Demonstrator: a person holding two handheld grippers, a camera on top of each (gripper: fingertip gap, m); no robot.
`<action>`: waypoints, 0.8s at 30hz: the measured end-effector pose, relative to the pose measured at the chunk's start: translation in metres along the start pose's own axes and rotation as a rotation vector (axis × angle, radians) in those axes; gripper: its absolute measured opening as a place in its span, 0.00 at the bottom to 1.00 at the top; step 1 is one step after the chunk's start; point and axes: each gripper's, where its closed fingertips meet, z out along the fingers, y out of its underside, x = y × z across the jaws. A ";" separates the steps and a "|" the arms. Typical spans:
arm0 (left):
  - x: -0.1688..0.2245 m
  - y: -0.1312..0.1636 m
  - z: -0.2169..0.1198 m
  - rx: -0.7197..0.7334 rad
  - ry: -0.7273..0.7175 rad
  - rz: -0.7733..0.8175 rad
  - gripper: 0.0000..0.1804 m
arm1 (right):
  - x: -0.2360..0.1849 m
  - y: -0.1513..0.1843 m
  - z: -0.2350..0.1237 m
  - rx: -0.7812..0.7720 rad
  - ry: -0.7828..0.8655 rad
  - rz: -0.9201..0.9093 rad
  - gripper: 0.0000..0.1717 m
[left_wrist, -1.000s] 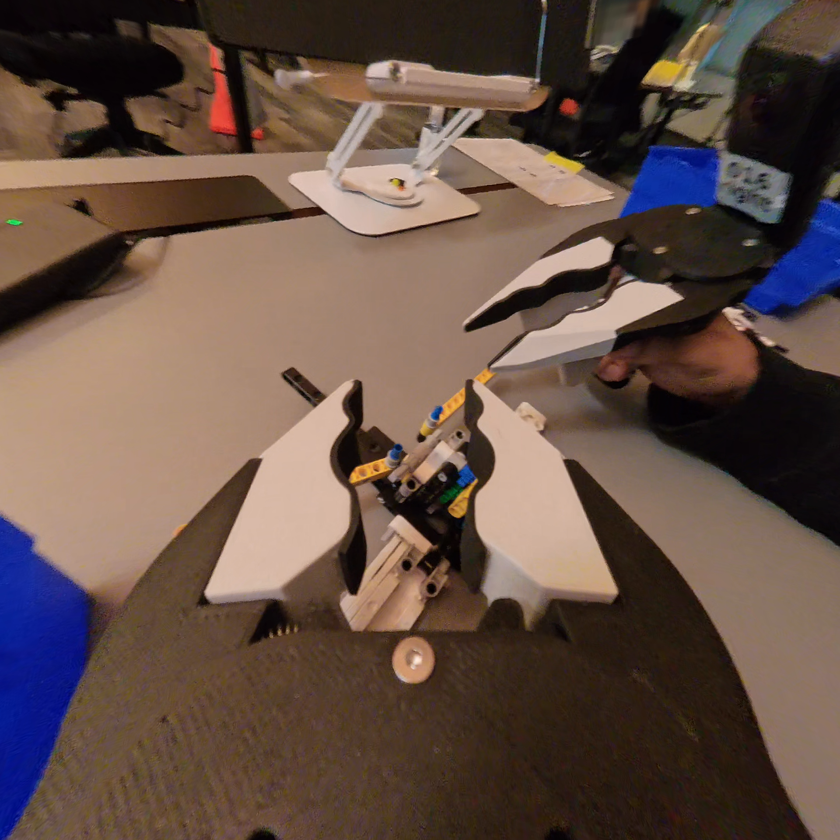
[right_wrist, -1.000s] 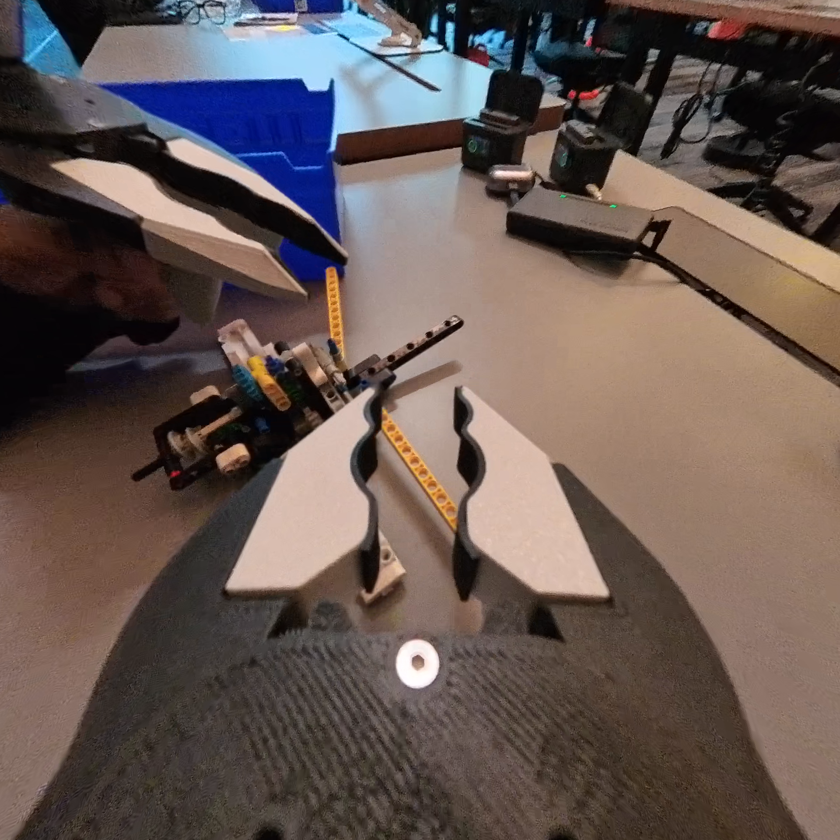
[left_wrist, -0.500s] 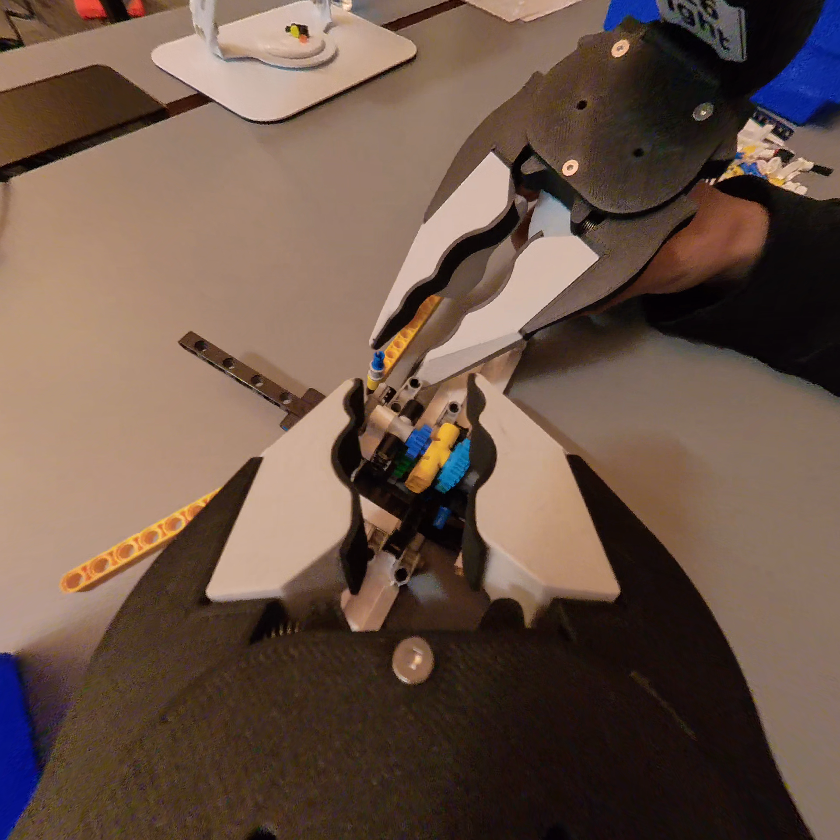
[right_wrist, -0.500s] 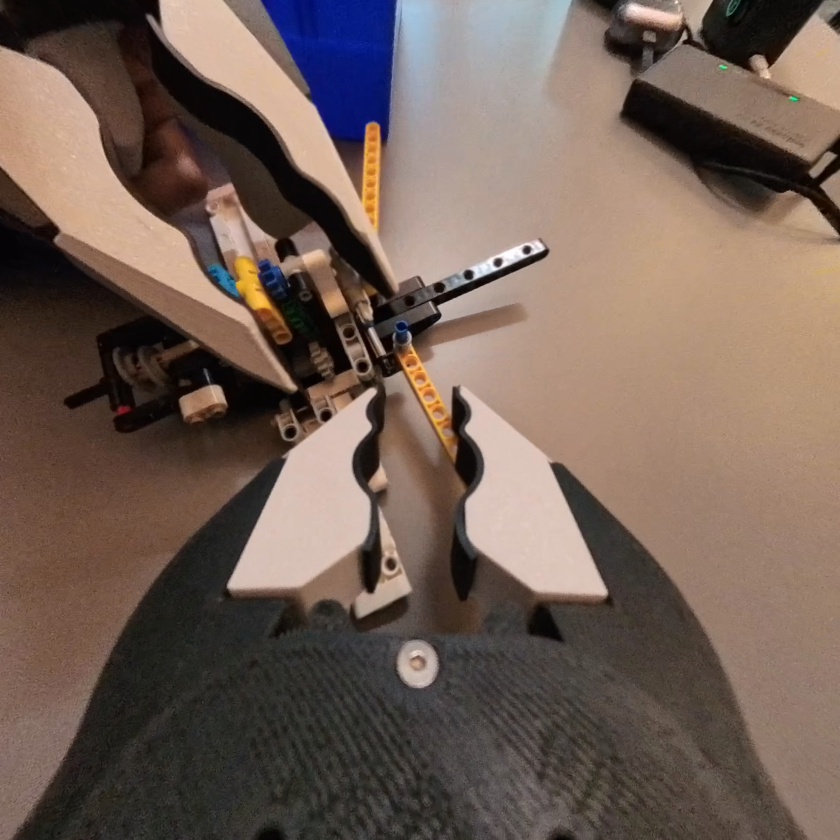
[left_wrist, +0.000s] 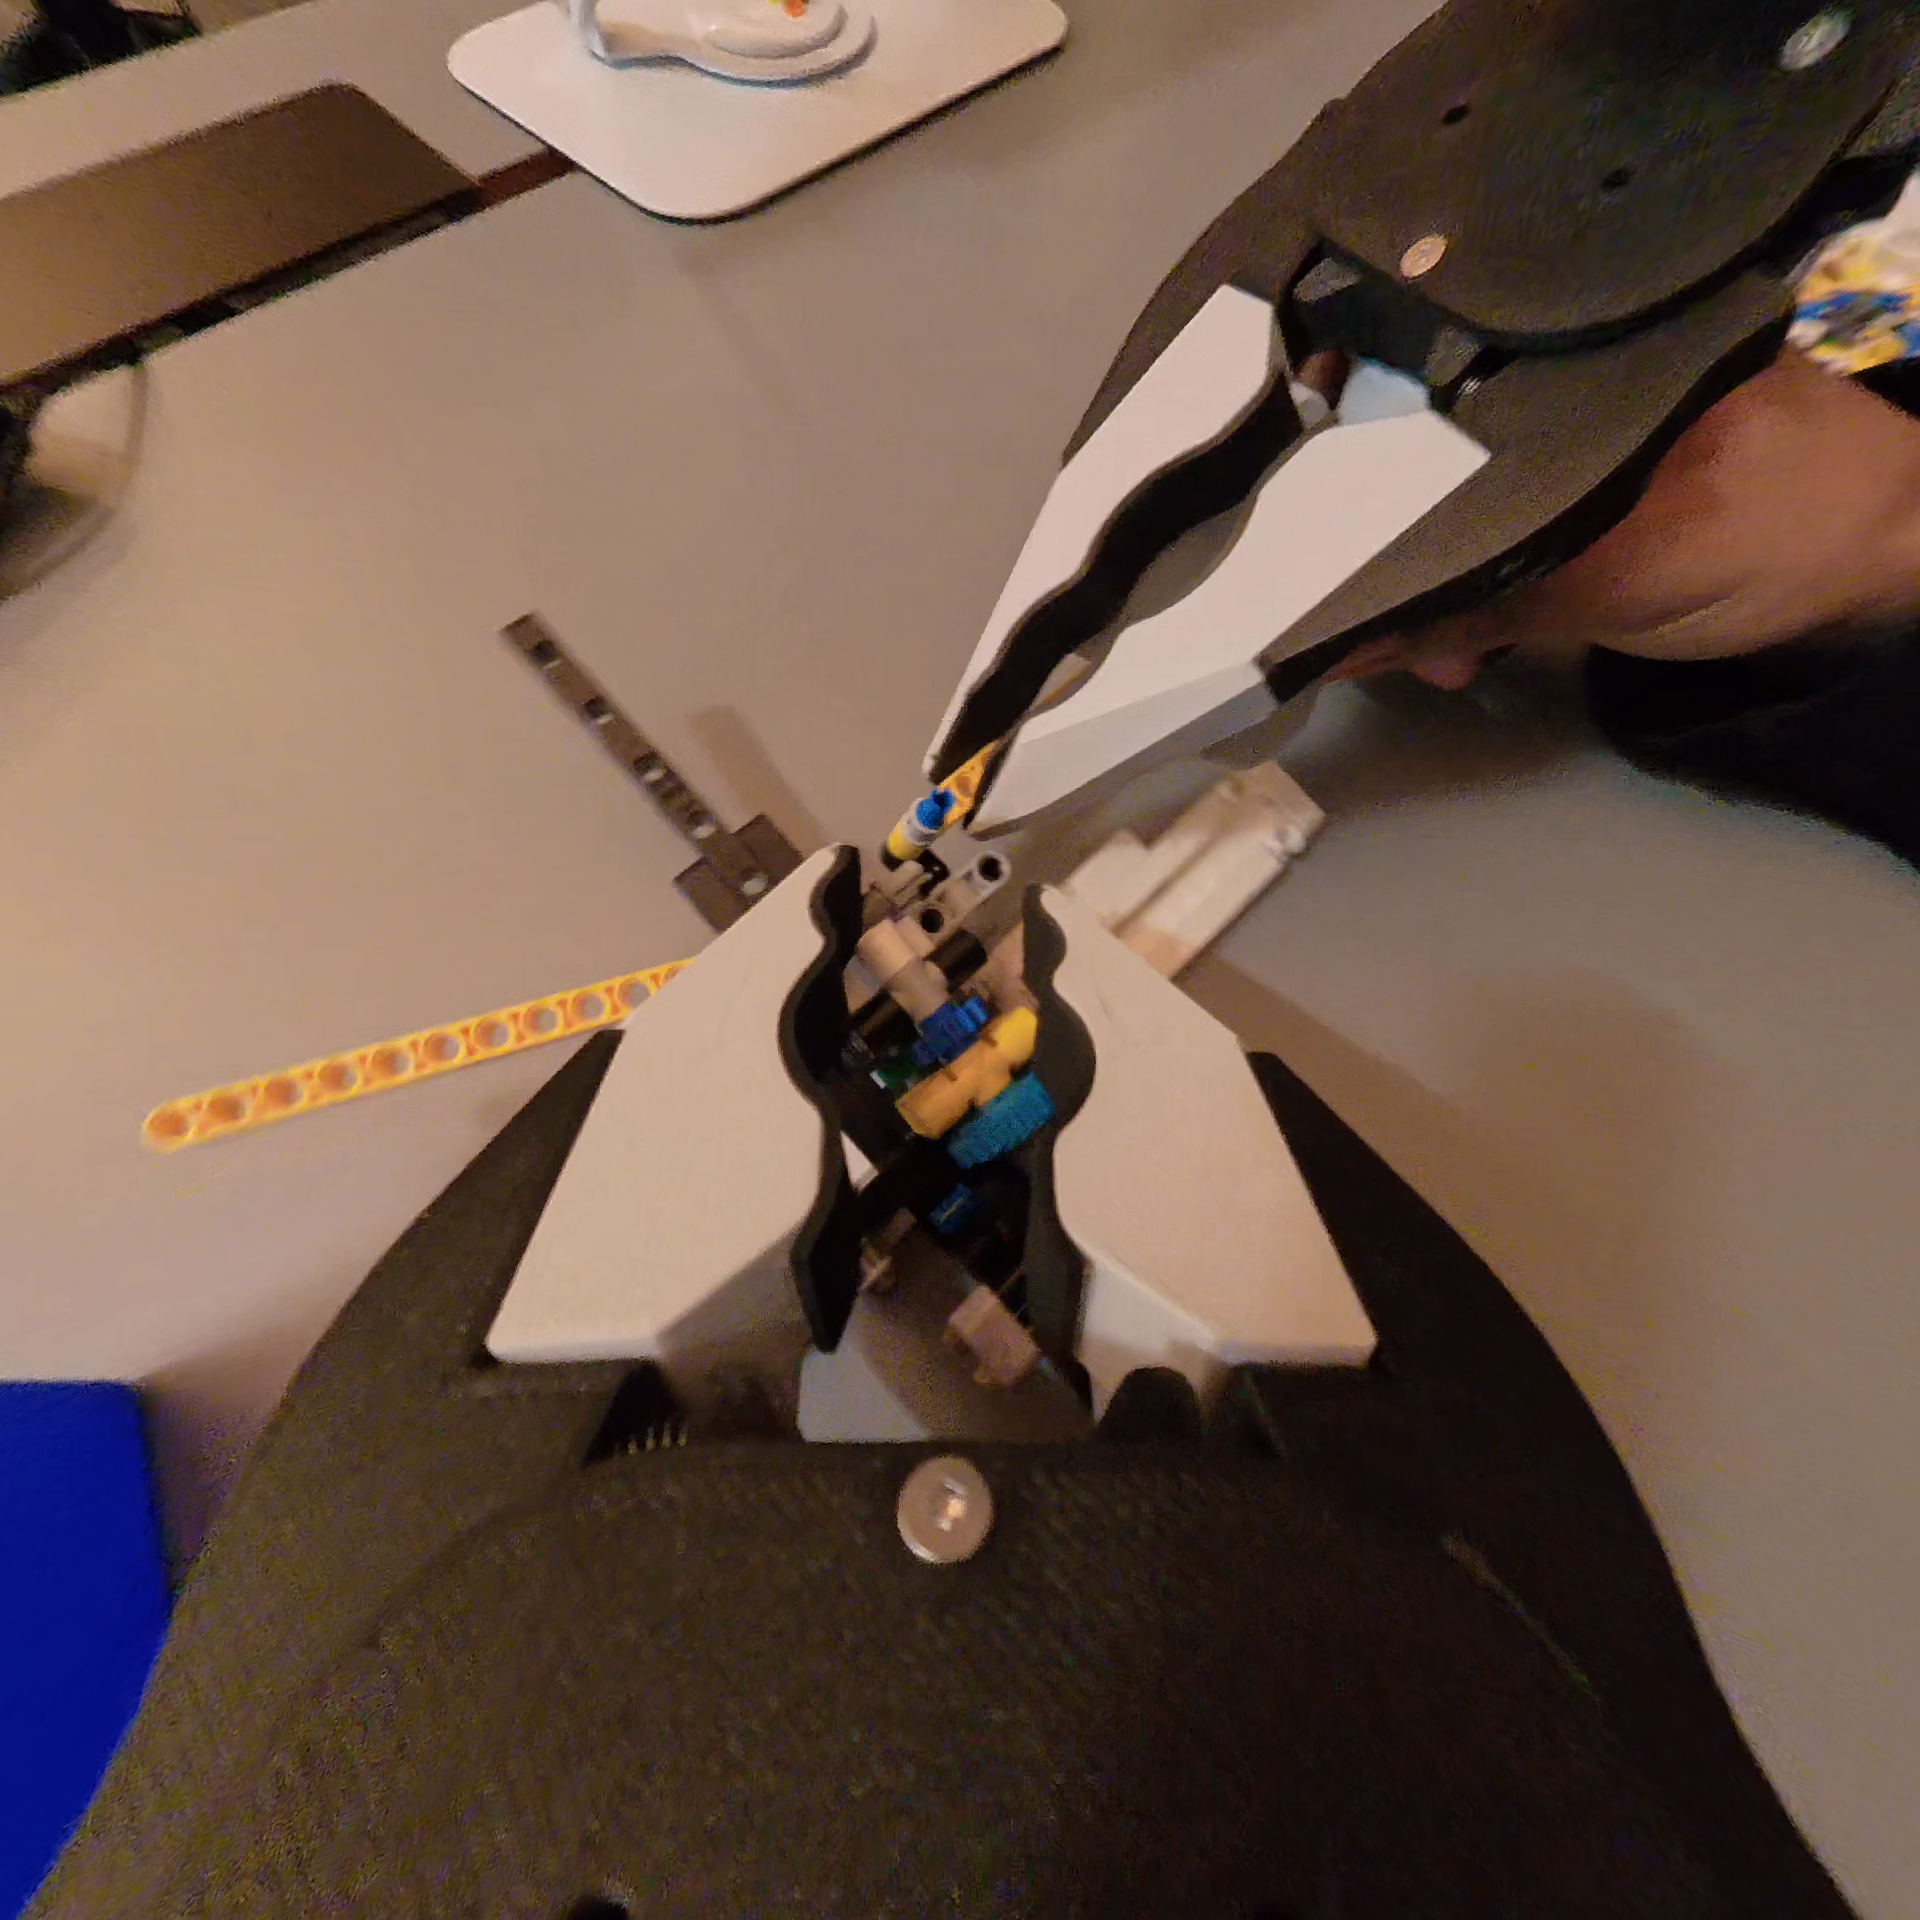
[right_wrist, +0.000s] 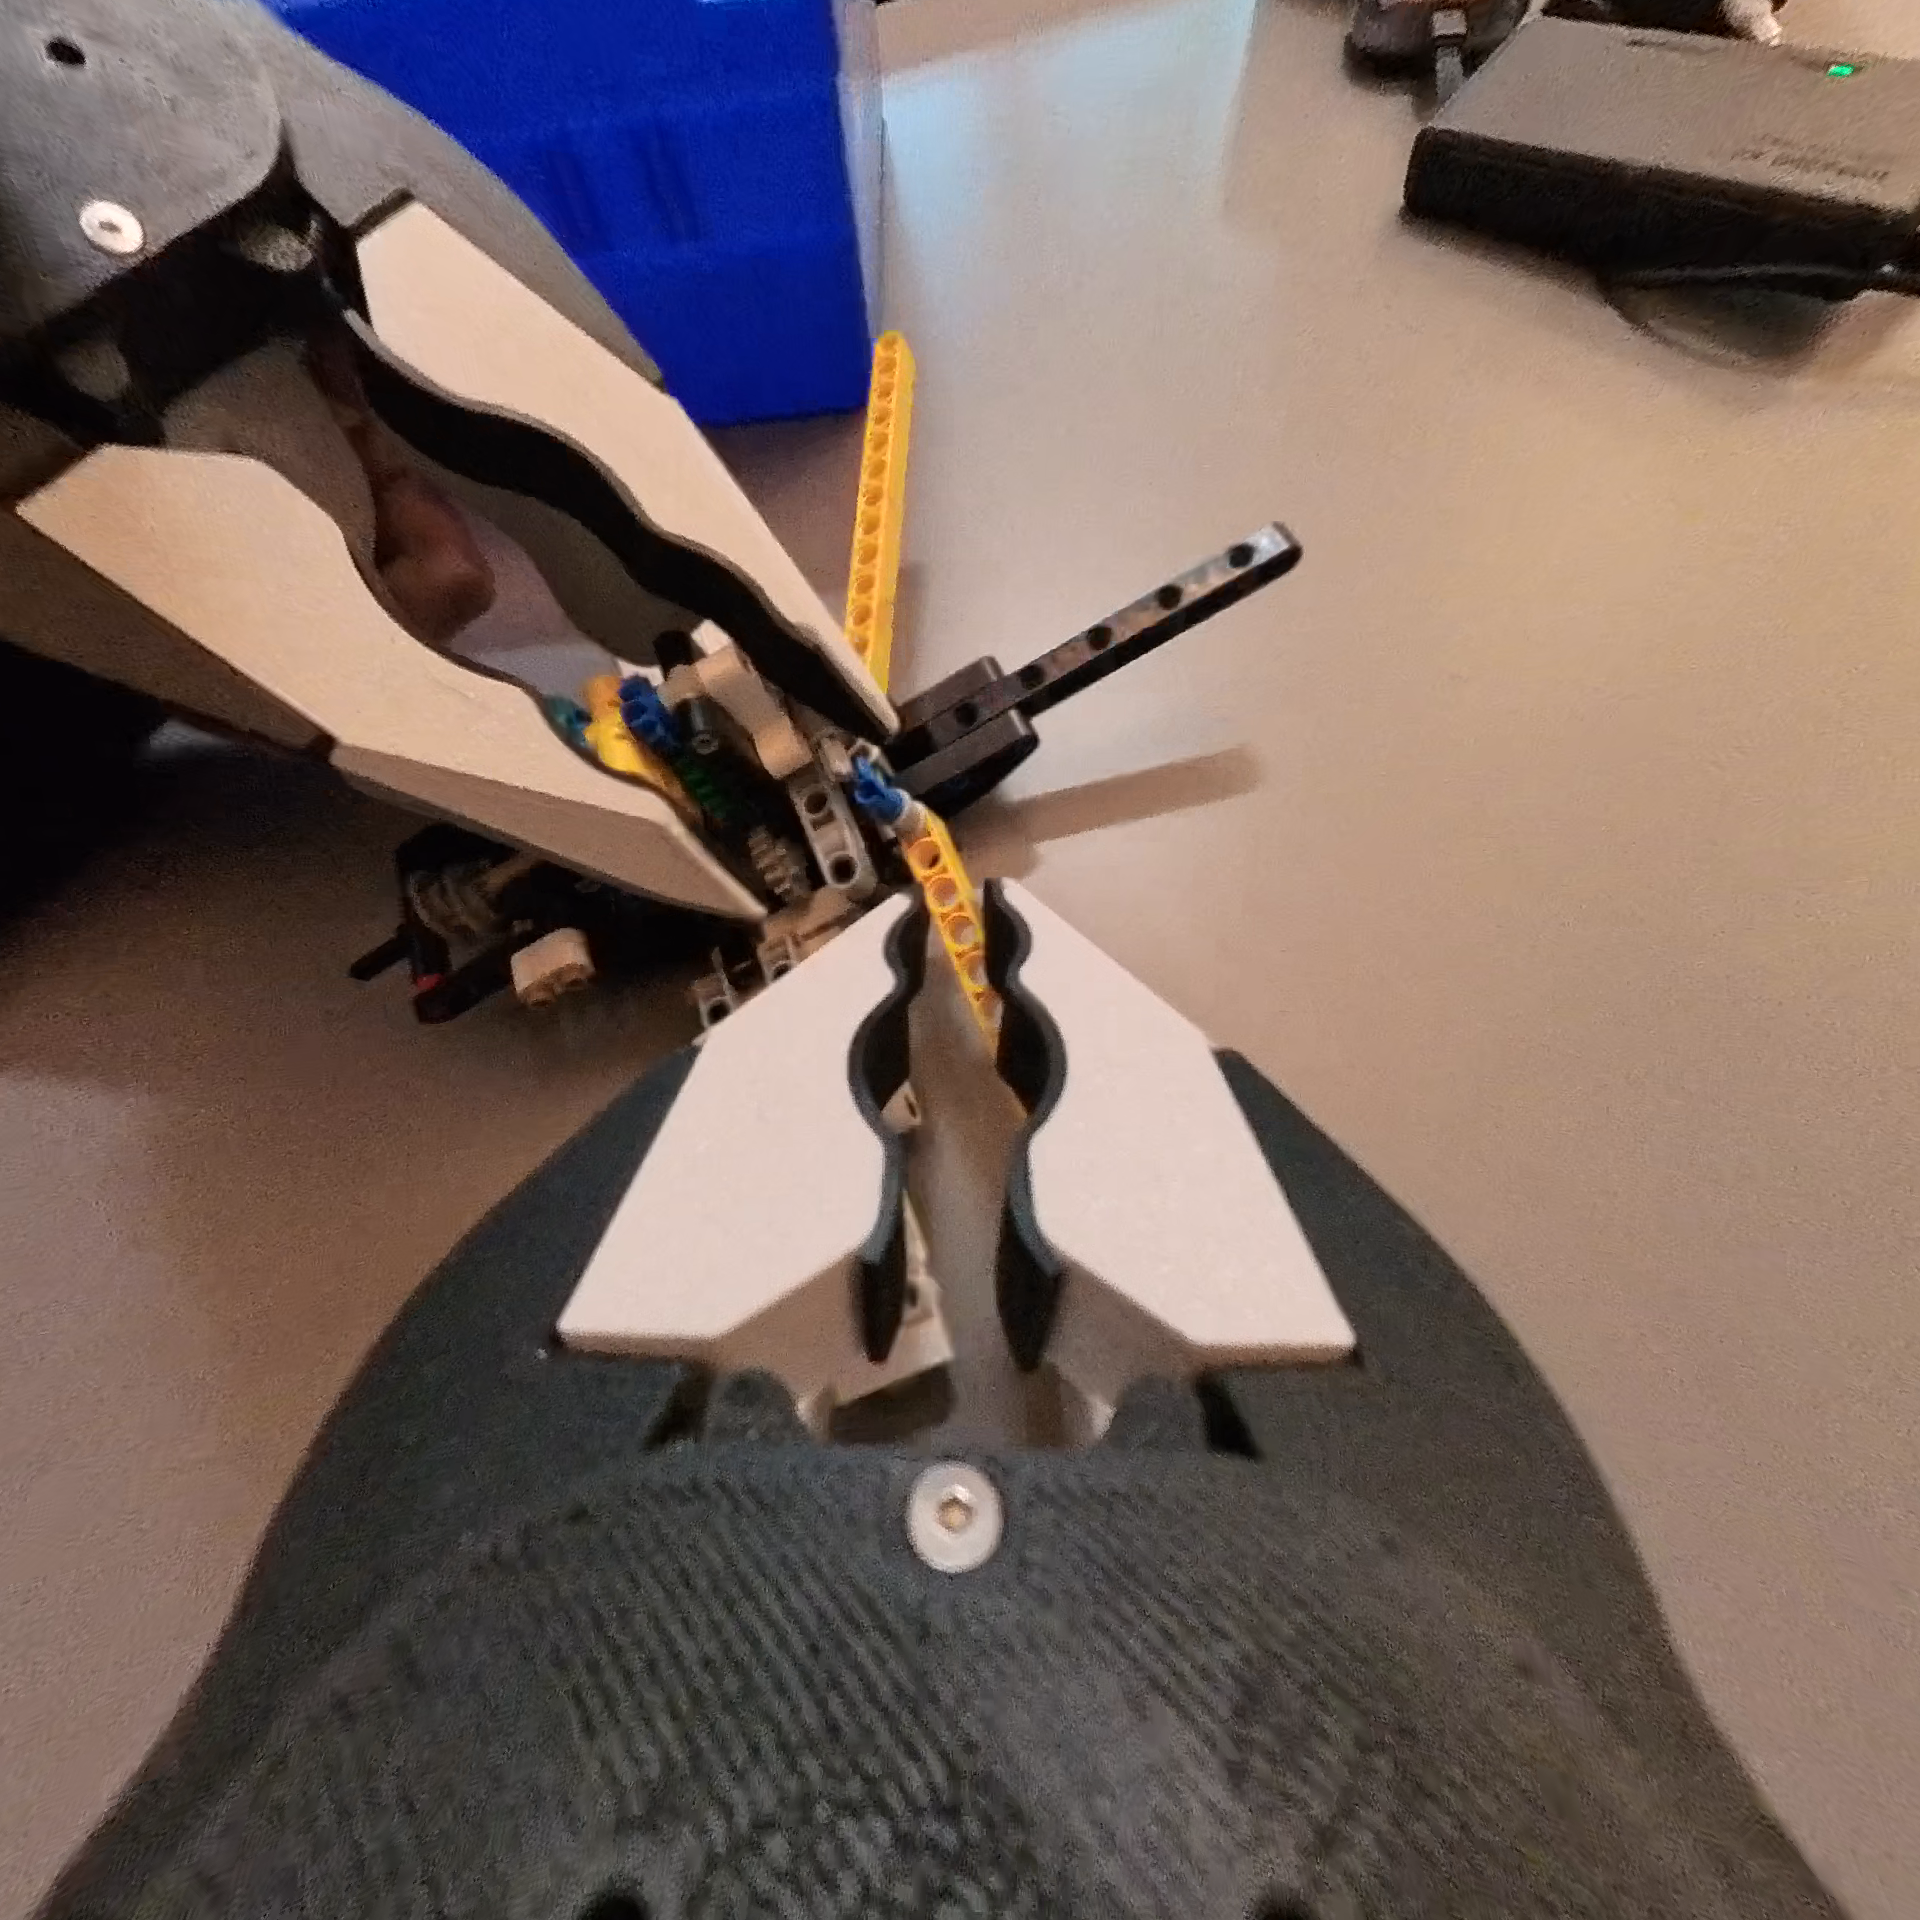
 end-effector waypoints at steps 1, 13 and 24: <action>-0.002 0.000 0.000 0.000 -0.020 0.016 0.15 | 0.000 -0.001 -0.001 0.009 -0.019 0.029 0.05; -0.004 0.005 0.003 -0.099 -0.084 -0.018 0.14 | -0.003 -0.003 -0.008 -0.024 0.037 0.022 0.04; 0.003 0.008 0.004 -0.138 -0.048 -0.035 0.14 | 0.010 -0.051 -0.047 0.378 -0.208 0.469 0.00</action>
